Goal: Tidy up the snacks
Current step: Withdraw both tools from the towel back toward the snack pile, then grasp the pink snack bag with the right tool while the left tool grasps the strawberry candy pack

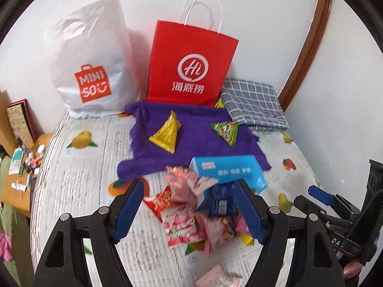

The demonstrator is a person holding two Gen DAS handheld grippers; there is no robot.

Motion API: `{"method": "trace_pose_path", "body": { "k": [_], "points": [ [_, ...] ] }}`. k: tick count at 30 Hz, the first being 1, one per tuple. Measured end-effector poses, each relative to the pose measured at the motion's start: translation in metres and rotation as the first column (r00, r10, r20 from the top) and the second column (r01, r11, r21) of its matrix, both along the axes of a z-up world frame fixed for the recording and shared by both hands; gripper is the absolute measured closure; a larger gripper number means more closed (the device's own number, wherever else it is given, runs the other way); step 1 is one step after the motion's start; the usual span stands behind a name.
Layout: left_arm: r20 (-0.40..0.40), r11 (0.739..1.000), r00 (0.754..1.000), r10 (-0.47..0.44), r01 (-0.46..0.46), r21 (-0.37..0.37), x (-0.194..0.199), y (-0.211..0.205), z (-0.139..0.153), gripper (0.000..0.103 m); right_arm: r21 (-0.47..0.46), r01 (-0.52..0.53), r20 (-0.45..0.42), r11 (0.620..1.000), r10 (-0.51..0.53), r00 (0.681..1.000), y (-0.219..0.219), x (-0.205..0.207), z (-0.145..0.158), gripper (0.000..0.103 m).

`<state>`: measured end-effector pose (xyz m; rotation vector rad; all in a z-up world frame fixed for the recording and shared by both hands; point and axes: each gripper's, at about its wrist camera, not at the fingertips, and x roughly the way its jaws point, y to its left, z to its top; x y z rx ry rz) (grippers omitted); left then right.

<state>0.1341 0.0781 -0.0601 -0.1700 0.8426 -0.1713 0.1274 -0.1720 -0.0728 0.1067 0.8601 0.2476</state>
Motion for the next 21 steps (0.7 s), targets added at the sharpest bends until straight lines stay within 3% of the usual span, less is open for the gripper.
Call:
{"method": "trace_pose_path", "body": {
  "k": [3,8,21],
  "points": [
    [-0.014,1.0,1.0,0.02,-0.021,-0.004,-0.01,0.006,-0.009,0.021,0.017,-0.019,-0.024,1.0,0.02,1.0,0.0,-0.006,-0.014,0.034],
    [-0.035,0.999,0.998,0.05,-0.05,-0.002,-0.02,0.016,-0.022,0.021,0.031,-0.057,-0.043,0.998,0.058,0.997,0.005,-0.014,-0.036,0.026],
    [-0.08,0.998,0.995,0.065,-0.066,-0.015,-0.034,0.034,-0.053,0.021,-0.092,-0.149,-0.042,0.985,0.145,0.989,0.037,-0.011,-0.084,0.023]
  ]
}}
